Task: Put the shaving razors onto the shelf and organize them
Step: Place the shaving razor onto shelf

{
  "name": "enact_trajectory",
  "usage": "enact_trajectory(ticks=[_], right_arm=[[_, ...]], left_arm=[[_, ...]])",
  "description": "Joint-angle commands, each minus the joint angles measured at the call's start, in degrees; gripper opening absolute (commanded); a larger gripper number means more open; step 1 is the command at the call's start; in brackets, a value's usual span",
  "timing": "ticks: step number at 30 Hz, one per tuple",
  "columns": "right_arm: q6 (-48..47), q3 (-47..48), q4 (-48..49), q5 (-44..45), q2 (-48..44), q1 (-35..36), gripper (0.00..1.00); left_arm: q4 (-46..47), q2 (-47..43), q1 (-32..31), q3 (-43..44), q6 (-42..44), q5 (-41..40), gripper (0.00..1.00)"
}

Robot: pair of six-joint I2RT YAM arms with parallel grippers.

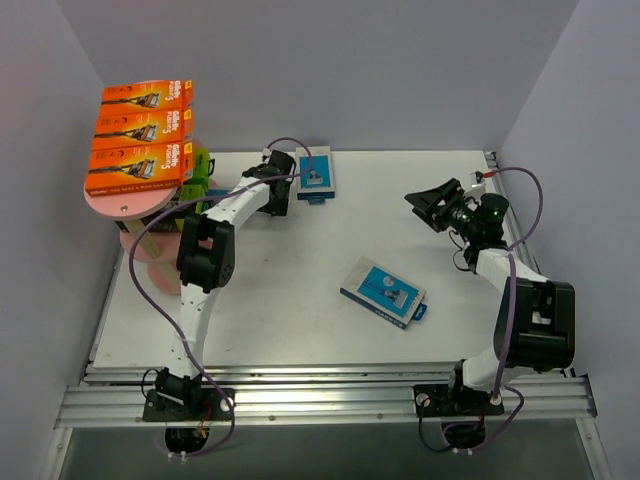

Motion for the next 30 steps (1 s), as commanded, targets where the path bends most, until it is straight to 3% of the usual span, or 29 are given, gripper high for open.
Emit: enact_trajectory(ticks=[1, 30], right_arm=[[-0.4, -0.1, 3.4, -1.3, -1.8, -0.6, 0.61], [-0.2, -0.2, 3.9, -0.9, -1.3, -0.7, 0.61]], left_arm=[[-2.3, 2.9, 1.3, 1.9, 0.3, 1.1, 0.96], [-5.2, 6.6, 3.0, 9.3, 0.3, 3.7, 0.97]])
